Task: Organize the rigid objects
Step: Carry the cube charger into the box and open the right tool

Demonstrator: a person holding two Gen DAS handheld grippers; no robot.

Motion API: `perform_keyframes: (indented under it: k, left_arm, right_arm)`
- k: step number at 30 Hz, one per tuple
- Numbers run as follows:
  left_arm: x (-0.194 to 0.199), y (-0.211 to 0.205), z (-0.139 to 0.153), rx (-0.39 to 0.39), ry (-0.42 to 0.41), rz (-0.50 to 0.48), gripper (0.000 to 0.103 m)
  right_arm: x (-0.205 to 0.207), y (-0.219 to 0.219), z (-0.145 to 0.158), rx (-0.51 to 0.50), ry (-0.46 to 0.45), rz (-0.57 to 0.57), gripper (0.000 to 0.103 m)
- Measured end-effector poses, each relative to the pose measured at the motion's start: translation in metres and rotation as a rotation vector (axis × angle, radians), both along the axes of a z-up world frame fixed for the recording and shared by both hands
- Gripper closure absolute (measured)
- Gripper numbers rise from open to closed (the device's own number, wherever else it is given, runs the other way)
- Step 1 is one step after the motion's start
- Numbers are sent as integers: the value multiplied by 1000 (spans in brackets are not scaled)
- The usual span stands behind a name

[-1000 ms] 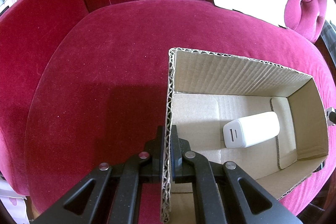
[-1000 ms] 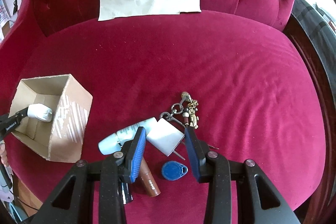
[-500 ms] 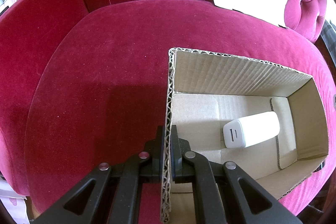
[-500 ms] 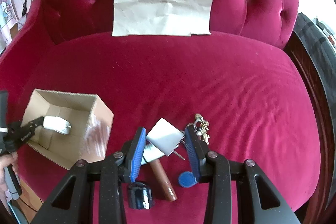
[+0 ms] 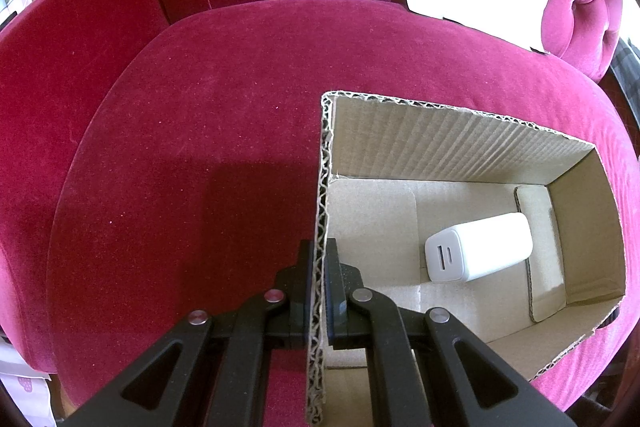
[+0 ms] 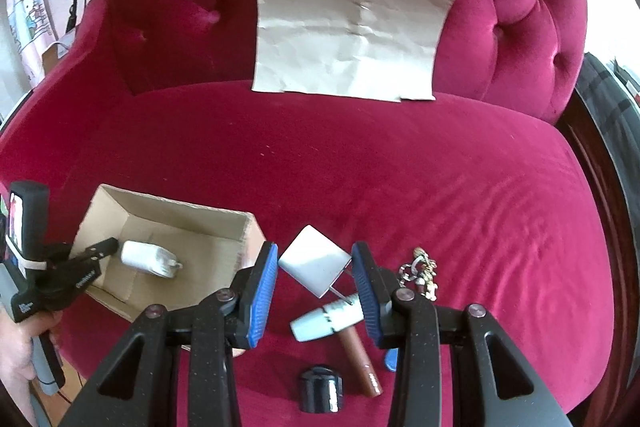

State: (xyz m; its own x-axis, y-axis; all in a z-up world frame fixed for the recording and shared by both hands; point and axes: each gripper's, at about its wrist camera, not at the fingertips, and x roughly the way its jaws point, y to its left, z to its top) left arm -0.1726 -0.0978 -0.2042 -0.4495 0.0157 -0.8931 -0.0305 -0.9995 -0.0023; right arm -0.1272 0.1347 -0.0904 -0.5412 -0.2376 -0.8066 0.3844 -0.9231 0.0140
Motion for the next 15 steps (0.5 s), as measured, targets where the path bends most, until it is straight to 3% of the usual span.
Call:
perform_keyframes:
  k: [15]
  left_arm:
    - [0,0,0,0,1,0,99]
  right_arm:
    - [13,-49,-2,-34,9,65,62]
